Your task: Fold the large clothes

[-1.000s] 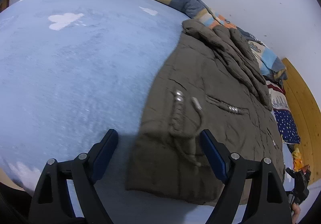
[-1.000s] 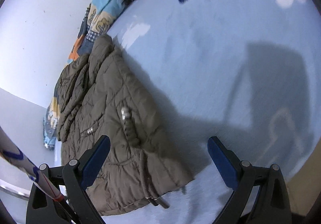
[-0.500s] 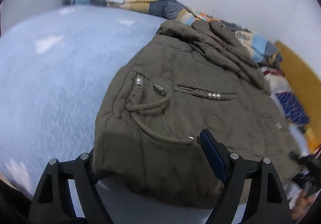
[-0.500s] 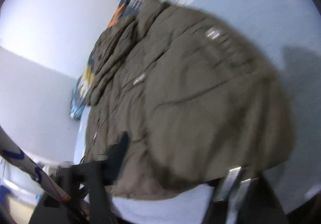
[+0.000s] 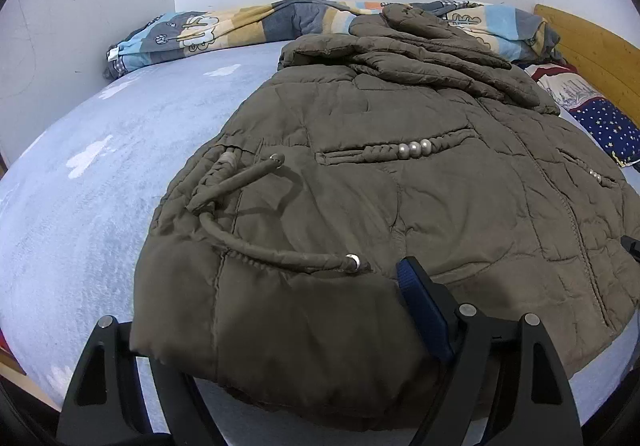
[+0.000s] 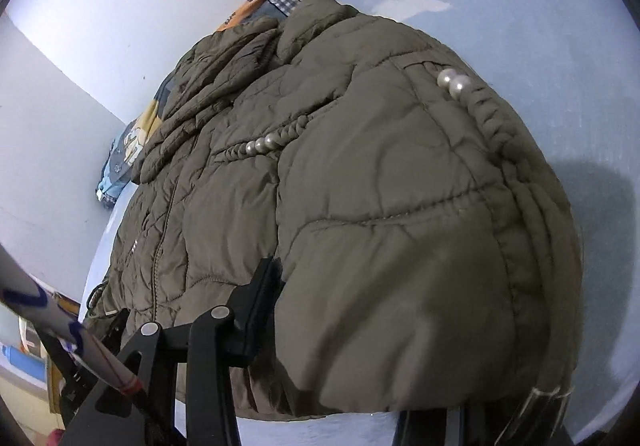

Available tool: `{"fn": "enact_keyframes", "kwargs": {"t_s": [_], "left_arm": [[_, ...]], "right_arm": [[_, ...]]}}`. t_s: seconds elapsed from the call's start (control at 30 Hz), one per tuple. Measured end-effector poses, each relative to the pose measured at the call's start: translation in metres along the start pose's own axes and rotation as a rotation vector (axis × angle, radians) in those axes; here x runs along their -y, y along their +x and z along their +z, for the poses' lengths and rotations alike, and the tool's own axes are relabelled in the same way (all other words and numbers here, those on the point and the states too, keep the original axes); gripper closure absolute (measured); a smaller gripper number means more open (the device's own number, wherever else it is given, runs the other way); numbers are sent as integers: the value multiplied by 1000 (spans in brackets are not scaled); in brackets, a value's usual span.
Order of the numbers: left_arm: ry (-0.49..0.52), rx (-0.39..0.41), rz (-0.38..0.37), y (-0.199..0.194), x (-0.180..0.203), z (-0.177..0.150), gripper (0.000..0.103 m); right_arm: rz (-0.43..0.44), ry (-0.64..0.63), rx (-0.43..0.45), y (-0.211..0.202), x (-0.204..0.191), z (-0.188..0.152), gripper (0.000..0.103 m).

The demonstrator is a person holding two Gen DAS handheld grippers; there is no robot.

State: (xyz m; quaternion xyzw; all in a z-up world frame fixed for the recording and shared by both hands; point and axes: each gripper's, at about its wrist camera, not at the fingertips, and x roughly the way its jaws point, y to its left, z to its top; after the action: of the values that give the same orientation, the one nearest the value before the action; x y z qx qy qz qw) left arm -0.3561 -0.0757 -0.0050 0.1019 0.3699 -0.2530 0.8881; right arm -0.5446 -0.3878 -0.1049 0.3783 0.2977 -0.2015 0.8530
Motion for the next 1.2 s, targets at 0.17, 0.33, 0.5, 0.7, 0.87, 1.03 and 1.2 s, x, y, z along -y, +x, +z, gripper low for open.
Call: {"fn": "enact_keyframes", "kwargs": {"t_s": [0.17,0.33,0.5,0.7,0.87,1.03,1.2], "left_arm": [[6,1,7,1,3,-1,21],[12,-1,16,2,5,-2,21],[18,-4,23,3,7,-1,21],[27,-2,30,3,10,-1,21],[32,-2,33,3,10,-1,21],[71,21,26,-4,15,-1,38],[96,45,12,-10,17,1,55]], "right_arm": [[-55,-73,9,-4,-10,-3,53],[-88,-117,22,-2,-16,-2,52],[-76,-104,18,-3,-14,-2,52],[-81,-85,2,-2,-15,0,52],[-94,-80,-14,0,-17,2,49],[-101,-130,3,-2,-26,0,60],[-127,-198,32,-7,-40,-3,73]]}}
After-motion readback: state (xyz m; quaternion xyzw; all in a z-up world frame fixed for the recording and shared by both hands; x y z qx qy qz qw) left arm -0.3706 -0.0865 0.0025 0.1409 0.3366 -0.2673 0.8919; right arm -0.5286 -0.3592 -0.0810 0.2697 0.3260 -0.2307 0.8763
